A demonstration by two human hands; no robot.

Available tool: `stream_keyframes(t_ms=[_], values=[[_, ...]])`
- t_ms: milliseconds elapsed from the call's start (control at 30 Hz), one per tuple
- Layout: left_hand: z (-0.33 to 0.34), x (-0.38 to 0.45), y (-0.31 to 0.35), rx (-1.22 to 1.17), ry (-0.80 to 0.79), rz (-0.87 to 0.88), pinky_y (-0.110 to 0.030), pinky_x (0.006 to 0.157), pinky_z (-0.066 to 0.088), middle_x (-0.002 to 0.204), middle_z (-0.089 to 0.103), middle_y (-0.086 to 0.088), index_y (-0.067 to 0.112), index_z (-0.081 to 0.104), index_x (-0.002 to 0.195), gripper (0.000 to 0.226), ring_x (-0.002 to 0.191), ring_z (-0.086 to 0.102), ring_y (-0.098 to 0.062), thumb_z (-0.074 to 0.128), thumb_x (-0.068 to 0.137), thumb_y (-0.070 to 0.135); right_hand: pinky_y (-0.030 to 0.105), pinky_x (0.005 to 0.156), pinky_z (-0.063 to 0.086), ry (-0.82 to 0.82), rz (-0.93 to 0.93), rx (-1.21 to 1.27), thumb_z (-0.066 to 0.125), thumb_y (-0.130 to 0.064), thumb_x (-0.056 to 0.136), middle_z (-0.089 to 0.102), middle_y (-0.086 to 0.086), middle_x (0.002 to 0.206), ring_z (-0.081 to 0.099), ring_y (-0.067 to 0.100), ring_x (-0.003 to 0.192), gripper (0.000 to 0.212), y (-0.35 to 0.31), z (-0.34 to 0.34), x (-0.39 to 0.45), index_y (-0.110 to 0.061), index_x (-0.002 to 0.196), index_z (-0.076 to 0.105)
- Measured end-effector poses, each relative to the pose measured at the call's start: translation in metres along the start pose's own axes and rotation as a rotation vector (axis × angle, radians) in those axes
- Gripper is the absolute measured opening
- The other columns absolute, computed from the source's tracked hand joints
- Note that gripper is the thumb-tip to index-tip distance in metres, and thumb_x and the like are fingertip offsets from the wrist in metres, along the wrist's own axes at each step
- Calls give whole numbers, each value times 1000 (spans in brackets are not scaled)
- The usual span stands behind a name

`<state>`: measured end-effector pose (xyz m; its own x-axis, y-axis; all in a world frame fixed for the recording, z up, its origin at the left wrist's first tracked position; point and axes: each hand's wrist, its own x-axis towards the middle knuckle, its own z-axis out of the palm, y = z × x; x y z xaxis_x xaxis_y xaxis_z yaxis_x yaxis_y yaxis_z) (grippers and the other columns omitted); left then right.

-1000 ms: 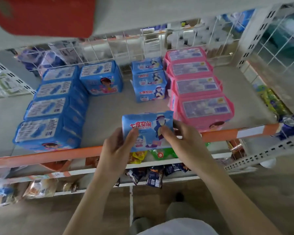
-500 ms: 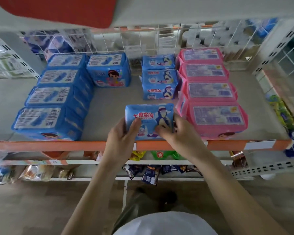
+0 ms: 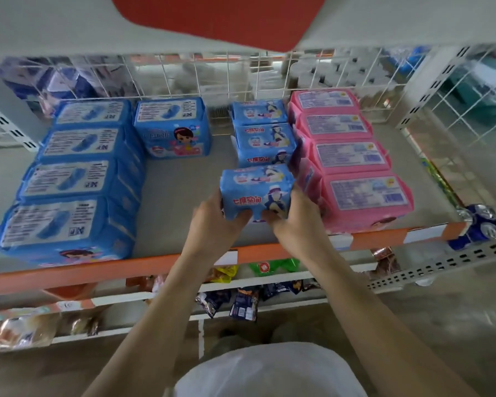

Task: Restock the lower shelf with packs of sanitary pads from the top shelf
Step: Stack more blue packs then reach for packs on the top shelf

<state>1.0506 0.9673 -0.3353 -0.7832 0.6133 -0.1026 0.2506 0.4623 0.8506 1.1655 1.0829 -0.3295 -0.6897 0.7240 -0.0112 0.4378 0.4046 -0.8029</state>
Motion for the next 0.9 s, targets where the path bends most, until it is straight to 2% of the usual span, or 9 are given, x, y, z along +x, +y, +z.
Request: stream_keyframes(t_ms=[200, 333, 400, 500, 533, 633, 733, 800, 900], values=[[12, 16, 0, -6, -17, 79, -34, 82, 59, 109, 71, 6, 14, 62, 125, 46, 99, 68, -13, 78, 84, 27, -6, 84, 38, 165, 82, 185, 74, 1, 84, 57, 5, 137, 53, 10, 125, 71, 11, 18, 6, -9, 145, 39], [20, 23, -1, -49, 51, 96, -18, 75, 54, 102, 66, 13, 15, 61, 126, 47, 98, 66, -10, 79, 84, 24, 8, 95, 44, 196, 81, 199, 72, 3, 84, 56, 5, 138, 52, 13, 128, 71, 12, 23, 15, -11, 145, 39], [23, 25, -5, -72, 80, 115, -23, 82, 58, 108, 69, 11, 14, 61, 128, 49, 103, 67, -9, 79, 84, 23, 5, 96, 43, 180, 88, 229, 68, 11, 82, 55, 6, 139, 51, 12, 129, 73, 15, 22, 21, -9, 146, 39], [27, 28, -6, -84, 102, 128, -25, 89, 58, 121, 70, 3, 12, 59, 133, 53, 112, 64, -8, 79, 85, 22, 34, 109, 46, 185, 132, 234, 64, 9, 78, 54, 5, 143, 50, 16, 134, 83, 18, 21, 27, -16, 151, 34], [29, 31, -5, -83, 111, 135, -29, 91, 58, 121, 70, 3, 13, 59, 133, 53, 113, 64, -8, 79, 85, 22, 37, 110, 45, 183, 136, 241, 64, 9, 78, 53, 4, 144, 49, 16, 135, 86, 20, 22, 28, -19, 152, 31], [34, 37, -3, -99, 135, 142, -30, 91, 58, 121, 69, 4, 12, 59, 133, 52, 113, 62, -7, 79, 85, 18, 24, 106, 41, 188, 161, 242, 62, 14, 81, 49, 5, 147, 46, 14, 136, 87, 22, 23, 32, -17, 153, 26], [37, 39, -3, -93, 135, 134, -32, 92, 59, 124, 67, 2, 11, 56, 135, 55, 119, 60, -10, 79, 85, 18, 26, 110, 39, 221, 139, 224, 61, 16, 81, 45, 8, 149, 41, 16, 139, 86, 23, 26, 32, -13, 153, 25], [37, 40, -3, -96, 116, 123, -34, 93, 58, 120, 65, 10, 14, 54, 135, 60, 117, 58, 0, 81, 83, 22, 27, 112, 37, 235, 115, 216, 62, 17, 80, 43, 8, 150, 38, 16, 141, 87, 24, 27, 33, -12, 153, 25], [35, 43, -2, -125, 83, 105, -26, 86, 56, 111, 57, 24, 15, 51, 135, 70, 95, 56, 20, 87, 76, 24, 29, 115, 37, 248, 97, 212, 67, 13, 82, 43, 8, 151, 38, 15, 142, 86, 23, 29, 34, -10, 153, 25]])
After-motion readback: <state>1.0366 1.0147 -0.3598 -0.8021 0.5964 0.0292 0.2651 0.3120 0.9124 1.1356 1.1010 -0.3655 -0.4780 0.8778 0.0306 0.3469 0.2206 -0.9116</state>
